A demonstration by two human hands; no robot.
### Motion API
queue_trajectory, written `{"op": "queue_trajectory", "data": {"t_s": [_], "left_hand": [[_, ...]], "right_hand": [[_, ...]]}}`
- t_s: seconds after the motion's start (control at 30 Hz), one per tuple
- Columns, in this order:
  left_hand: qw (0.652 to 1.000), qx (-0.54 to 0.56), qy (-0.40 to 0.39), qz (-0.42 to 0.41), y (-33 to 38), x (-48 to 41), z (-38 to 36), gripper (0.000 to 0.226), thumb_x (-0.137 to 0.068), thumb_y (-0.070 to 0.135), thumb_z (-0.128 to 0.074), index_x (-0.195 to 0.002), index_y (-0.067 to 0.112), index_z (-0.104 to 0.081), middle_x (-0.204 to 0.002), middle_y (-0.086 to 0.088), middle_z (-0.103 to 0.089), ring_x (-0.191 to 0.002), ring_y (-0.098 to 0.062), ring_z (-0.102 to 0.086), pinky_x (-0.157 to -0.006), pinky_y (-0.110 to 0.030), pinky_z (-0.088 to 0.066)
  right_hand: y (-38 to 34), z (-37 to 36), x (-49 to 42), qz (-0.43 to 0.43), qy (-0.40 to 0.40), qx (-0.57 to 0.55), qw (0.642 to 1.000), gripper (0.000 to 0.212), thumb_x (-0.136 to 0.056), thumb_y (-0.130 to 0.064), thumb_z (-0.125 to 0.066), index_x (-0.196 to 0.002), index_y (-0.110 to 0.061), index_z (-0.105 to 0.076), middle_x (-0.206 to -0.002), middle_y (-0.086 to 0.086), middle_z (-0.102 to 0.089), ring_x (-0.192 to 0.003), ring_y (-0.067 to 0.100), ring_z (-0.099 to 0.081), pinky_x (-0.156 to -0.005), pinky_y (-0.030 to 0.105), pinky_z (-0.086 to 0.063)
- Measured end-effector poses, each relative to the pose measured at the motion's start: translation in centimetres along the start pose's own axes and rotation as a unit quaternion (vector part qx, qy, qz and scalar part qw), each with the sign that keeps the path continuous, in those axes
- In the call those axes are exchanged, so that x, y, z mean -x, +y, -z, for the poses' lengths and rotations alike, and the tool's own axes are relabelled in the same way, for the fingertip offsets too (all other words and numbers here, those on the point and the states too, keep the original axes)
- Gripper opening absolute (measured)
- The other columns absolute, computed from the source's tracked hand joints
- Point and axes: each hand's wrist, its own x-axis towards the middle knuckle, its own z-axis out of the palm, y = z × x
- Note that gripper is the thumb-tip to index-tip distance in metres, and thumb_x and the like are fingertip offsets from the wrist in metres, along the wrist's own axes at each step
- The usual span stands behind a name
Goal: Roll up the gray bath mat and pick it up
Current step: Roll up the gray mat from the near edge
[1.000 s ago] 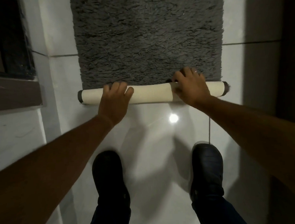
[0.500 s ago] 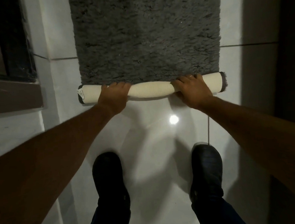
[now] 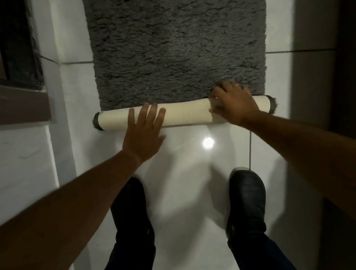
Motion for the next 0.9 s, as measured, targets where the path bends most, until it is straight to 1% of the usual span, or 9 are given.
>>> {"op": "queue_trajectory", "data": {"t_s": [0.1,0.2,0.3,0.43,0.6,0.7,0.73,0.8,0.9], "left_hand": [[0.995,-0.019,-0.090,0.046,0.4,-1.6,0.1,0.125,-0.071,0.072,-0.065,-0.158,0.009,-0.001,-0.166,-0.018,-0.004,-0.152,-0.040,-0.003,-0.116,-0.071,-0.006],[0.989,-0.036,-0.118,0.083,0.1,-4.0,1.1,0.140,-0.062,0.079,-0.068,-0.157,0.011,0.009,-0.168,-0.014,0.005,-0.152,-0.040,0.004,-0.113,-0.076,-0.007],[0.986,-0.036,-0.119,0.109,-0.3,-5.7,1.7,0.123,-0.074,0.063,-0.073,-0.158,0.016,0.003,-0.166,-0.014,-0.010,-0.150,-0.043,-0.008,-0.110,-0.078,-0.011],[0.991,-0.032,-0.088,0.094,-1.5,-6.4,2.1,0.074,-0.095,0.032,-0.061,-0.155,0.019,-0.021,-0.149,-0.013,-0.043,-0.134,-0.042,-0.038,-0.108,-0.076,-0.022],[0.987,0.014,-0.147,0.062,-1.0,-3.9,2.9,0.067,-0.091,0.038,-0.062,-0.150,0.022,-0.035,-0.143,-0.012,-0.052,-0.125,-0.039,-0.050,-0.105,-0.069,-0.032],[0.959,0.091,-0.258,0.068,-0.4,-2.7,2.7,0.073,-0.090,0.042,-0.064,-0.152,0.028,-0.029,-0.153,-0.007,-0.042,-0.134,-0.035,-0.044,-0.108,-0.066,-0.031],[0.957,0.100,-0.262,0.071,-0.1,-2.0,2.6,0.075,-0.089,0.041,-0.065,-0.152,0.028,-0.027,-0.156,-0.007,-0.036,-0.138,-0.034,-0.039,-0.109,-0.066,-0.031],[0.978,0.066,-0.185,0.067,0.3,0.0,2.5,0.078,-0.086,0.036,-0.069,-0.151,0.024,-0.028,-0.156,-0.012,-0.032,-0.139,-0.036,-0.034,-0.109,-0.063,-0.033],[0.998,0.008,-0.045,0.038,1.6,3.9,1.0,0.072,-0.083,0.022,-0.072,-0.148,0.014,-0.041,-0.147,-0.020,-0.046,-0.133,-0.040,-0.043,-0.105,-0.061,-0.039]], "right_hand": [[-0.6,-1.3,1.7,0.019,0.097,0.071,0.993,0.050,-0.095,-0.043,-0.050,-0.133,-0.011,-0.053,-0.145,0.018,-0.047,-0.134,0.040,-0.039,-0.107,0.062,-0.031],[-0.8,-2.5,2.5,0.023,0.047,0.111,0.992,0.087,-0.090,-0.060,-0.051,-0.153,-0.006,-0.027,-0.159,0.019,-0.029,-0.148,0.040,-0.021,-0.115,0.070,-0.012],[-0.6,-2.4,1.2,0.005,0.014,0.148,0.989,0.100,-0.085,-0.055,-0.064,-0.157,-0.007,-0.013,-0.163,0.020,-0.020,-0.150,0.040,-0.014,-0.116,0.070,-0.009],[-0.6,-1.1,-0.7,0.010,0.032,0.156,0.987,0.067,-0.091,-0.034,-0.063,-0.146,-0.008,-0.035,-0.145,0.021,-0.047,-0.135,0.041,-0.041,-0.112,0.069,-0.023],[-0.3,-1.2,2.1,0.042,-0.024,0.078,0.996,0.058,-0.089,-0.040,-0.065,-0.139,-0.016,-0.047,-0.138,0.015,-0.057,-0.127,0.037,-0.050,-0.110,0.059,-0.029],[-0.5,-1.7,3.5,0.057,-0.100,0.054,0.992,0.057,-0.088,-0.045,-0.066,-0.137,-0.020,-0.050,-0.138,0.009,-0.059,-0.129,0.032,-0.050,-0.112,0.056,-0.027],[-0.6,-1.7,3.7,0.059,-0.126,0.049,0.989,0.056,-0.088,-0.045,-0.067,-0.135,-0.020,-0.050,-0.137,0.008,-0.060,-0.129,0.032,-0.050,-0.112,0.057,-0.025],[-0.6,-1.1,3.1,0.048,-0.169,0.032,0.984,0.054,-0.088,-0.046,-0.067,-0.133,-0.021,-0.052,-0.134,0.008,-0.062,-0.129,0.032,-0.051,-0.114,0.058,-0.023],[-0.7,-0.2,1.5,0.027,-0.201,0.008,0.979,0.059,-0.084,-0.048,-0.070,-0.134,-0.023,-0.052,-0.134,0.008,-0.061,-0.129,0.033,-0.050,-0.113,0.060,-0.024]]}}
